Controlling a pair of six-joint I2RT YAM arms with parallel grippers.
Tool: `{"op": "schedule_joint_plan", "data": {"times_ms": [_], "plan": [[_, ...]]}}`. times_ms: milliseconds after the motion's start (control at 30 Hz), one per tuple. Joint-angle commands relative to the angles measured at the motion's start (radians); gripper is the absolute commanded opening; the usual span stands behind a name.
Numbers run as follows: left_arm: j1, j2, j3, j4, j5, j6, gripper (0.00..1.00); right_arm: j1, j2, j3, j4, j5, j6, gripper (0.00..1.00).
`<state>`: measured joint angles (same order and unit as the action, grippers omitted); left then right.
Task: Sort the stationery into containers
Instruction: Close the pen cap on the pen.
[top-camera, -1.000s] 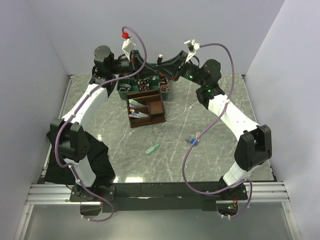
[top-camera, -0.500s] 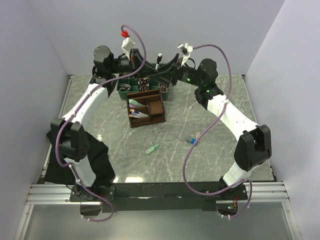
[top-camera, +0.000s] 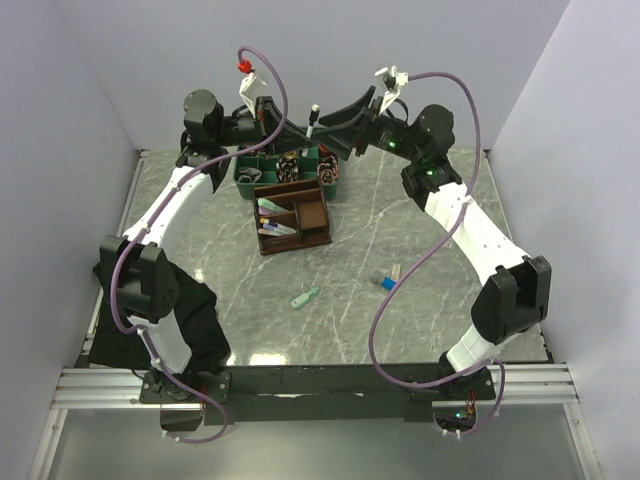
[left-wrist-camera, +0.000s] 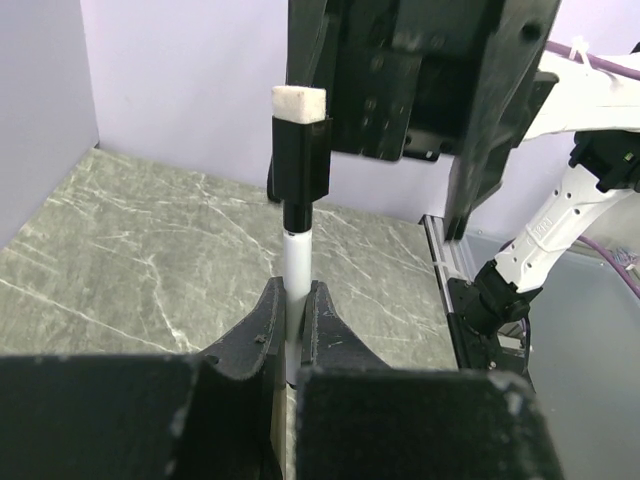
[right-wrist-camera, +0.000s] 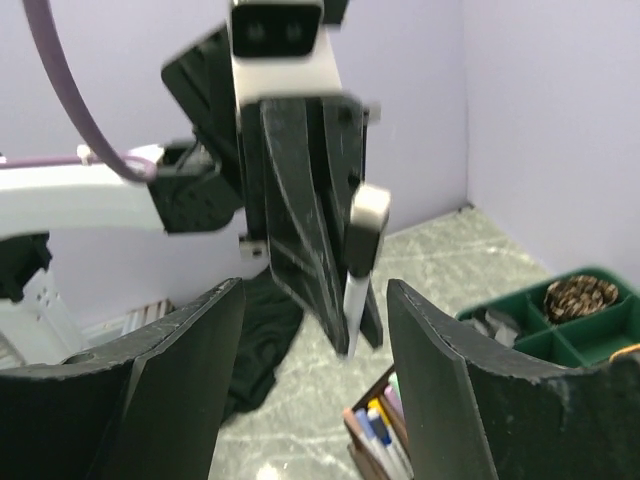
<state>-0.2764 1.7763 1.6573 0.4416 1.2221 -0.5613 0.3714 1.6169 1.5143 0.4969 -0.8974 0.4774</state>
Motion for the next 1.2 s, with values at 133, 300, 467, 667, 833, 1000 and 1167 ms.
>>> {"op": "schedule_joint_plan", "data": {"times_ms": [133, 300, 467, 667, 833, 1000, 1167], "plan": [[-0.01, -0.063, -0.007, 0.014, 0.002, -0.002, 0.01, 0.003, 0.014, 0.121, 0.0, 0.101, 0.015, 0.68], [-0.018, -0.067, -0.013, 0.034, 0.004, -0.015, 0.01, 0.006, 0.034, 0.142, -0.021, 0.124, 0.006, 0.69], [-0.021, -0.069, -0.014, 0.042, 0.004, -0.022, 0.01, 0.011, 0.049, 0.15, -0.026, 0.124, 0.006, 0.68], [-0.023, -0.063, -0.011, 0.045, 0.004, -0.023, 0.01, 0.015, 0.061, 0.155, -0.002, 0.109, 0.018, 0.48], [-0.024, -0.057, -0.013, 0.045, 0.005, -0.023, 0.01, 0.015, 0.066, 0.161, 0.017, 0.117, 0.03, 0.49], [-0.026, -0.052, -0.014, 0.046, 0.005, -0.023, 0.01, 0.015, 0.07, 0.172, 0.032, 0.104, 0.039, 0.4], [-0.026, -0.044, -0.01, 0.057, 0.005, -0.031, 0.01, 0.015, 0.067, 0.176, 0.031, 0.106, 0.04, 0.43]]}}
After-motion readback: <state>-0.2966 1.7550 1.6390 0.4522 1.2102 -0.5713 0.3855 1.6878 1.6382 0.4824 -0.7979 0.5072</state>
